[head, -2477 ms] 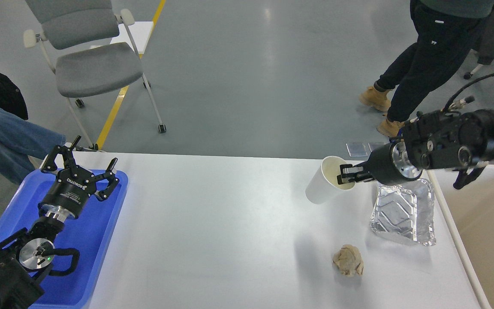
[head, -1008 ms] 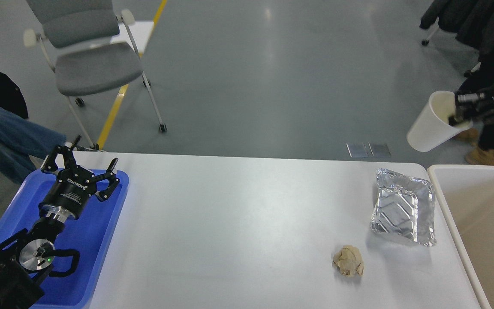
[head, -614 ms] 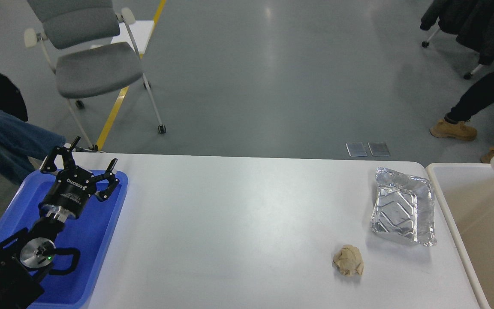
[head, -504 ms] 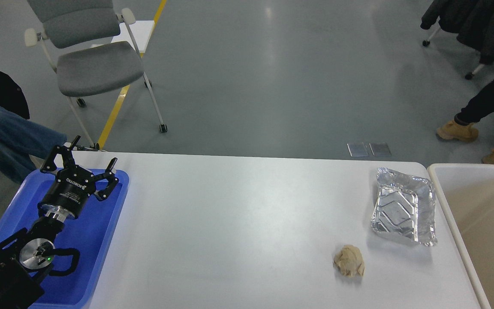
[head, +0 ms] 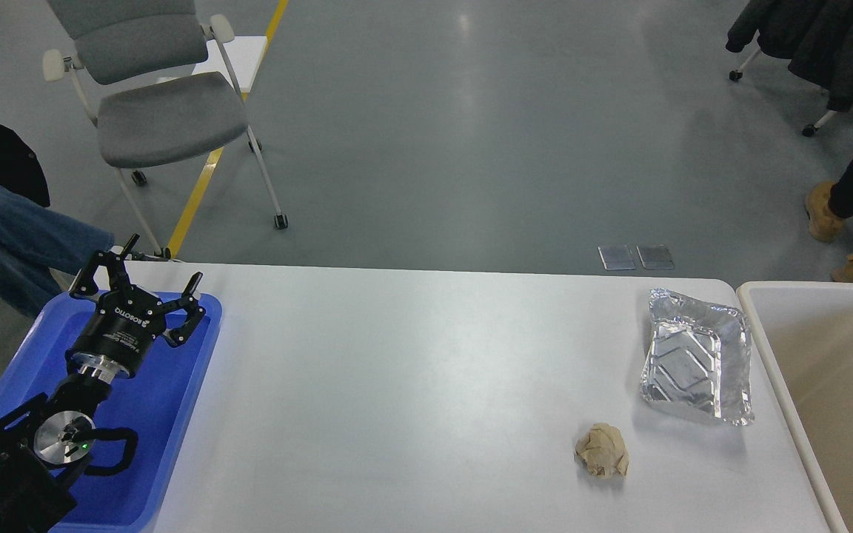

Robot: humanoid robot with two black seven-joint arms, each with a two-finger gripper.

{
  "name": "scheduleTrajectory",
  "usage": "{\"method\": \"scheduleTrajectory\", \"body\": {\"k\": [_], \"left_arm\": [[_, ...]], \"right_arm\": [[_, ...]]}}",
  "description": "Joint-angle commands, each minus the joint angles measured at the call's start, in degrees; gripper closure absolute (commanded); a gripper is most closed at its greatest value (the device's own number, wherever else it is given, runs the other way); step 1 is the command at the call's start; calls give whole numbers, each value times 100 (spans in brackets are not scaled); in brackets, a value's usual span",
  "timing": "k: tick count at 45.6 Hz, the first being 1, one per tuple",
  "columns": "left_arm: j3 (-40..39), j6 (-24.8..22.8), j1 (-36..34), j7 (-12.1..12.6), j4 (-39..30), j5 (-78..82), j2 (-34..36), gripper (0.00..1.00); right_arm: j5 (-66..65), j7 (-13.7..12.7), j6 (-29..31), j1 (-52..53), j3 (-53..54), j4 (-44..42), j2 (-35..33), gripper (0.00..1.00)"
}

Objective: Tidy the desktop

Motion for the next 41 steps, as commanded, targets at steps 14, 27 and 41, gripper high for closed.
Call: {"method": "scheduleTrajectory", "body": {"k": [14, 27, 41], "left_arm": [[3, 0, 0, 0, 7, 0, 0, 1], [3, 0, 0, 0, -2, 0, 0, 1], [3, 0, 0, 0, -2, 0, 0, 1]], "right_arm": [[-1, -415, -883, -1182, 698, -160, 786, 100], [7, -618, -1103, -1279, 935, -292, 953, 87], [25, -609, -1121, -1173, 1181, -248, 892, 11]]}}
